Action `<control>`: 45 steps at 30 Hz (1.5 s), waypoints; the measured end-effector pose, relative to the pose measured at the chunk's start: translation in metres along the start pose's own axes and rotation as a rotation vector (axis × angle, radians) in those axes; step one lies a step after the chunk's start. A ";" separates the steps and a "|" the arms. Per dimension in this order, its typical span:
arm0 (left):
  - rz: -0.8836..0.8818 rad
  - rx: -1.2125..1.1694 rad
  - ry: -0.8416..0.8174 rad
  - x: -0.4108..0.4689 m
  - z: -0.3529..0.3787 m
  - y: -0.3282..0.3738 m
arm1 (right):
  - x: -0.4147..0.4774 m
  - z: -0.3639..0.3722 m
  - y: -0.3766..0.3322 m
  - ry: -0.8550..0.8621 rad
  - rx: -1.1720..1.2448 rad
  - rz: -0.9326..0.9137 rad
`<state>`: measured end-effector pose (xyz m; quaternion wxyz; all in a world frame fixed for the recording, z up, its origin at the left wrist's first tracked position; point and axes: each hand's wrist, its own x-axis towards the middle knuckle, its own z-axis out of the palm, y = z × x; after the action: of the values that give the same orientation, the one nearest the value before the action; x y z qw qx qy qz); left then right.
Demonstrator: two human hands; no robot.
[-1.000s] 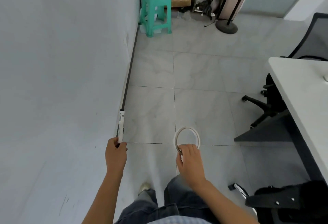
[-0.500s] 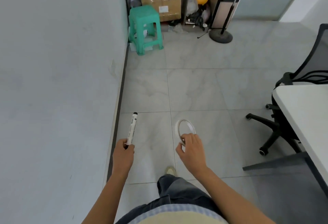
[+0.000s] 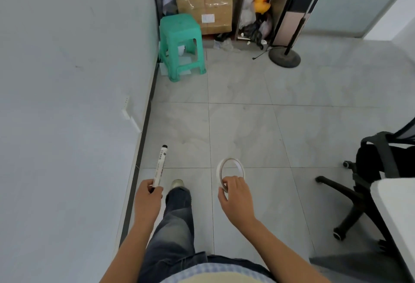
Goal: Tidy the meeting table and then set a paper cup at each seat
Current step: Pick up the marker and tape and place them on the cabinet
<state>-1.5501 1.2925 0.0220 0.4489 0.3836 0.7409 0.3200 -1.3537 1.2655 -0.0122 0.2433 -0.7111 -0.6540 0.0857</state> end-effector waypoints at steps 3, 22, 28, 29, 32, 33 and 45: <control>-0.002 -0.022 -0.010 0.053 0.005 0.030 | 0.052 0.013 -0.005 0.000 -0.019 0.001; 0.039 0.021 -0.231 0.297 0.036 0.178 | 0.284 0.064 -0.025 0.094 -0.249 0.165; 0.080 0.038 -0.196 0.359 0.050 0.224 | 0.368 0.083 -0.020 0.148 -0.209 0.092; 0.098 0.044 -0.180 0.372 0.054 0.236 | 0.386 0.086 -0.019 0.153 -0.195 0.080; 0.164 0.039 -0.141 0.414 0.070 0.279 | 0.449 0.091 -0.011 0.187 -0.178 0.055; 0.184 0.030 -0.130 0.427 0.077 0.294 | 0.472 0.091 -0.007 0.200 -0.180 0.046; 0.096 -0.049 -0.097 0.559 0.175 0.398 | 0.689 0.112 0.058 0.245 -0.140 -0.010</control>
<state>-1.4481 1.9932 0.0449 0.4777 0.4226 0.6911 0.3400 -1.2620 1.9597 -0.0010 0.2715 -0.7282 -0.6274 -0.0490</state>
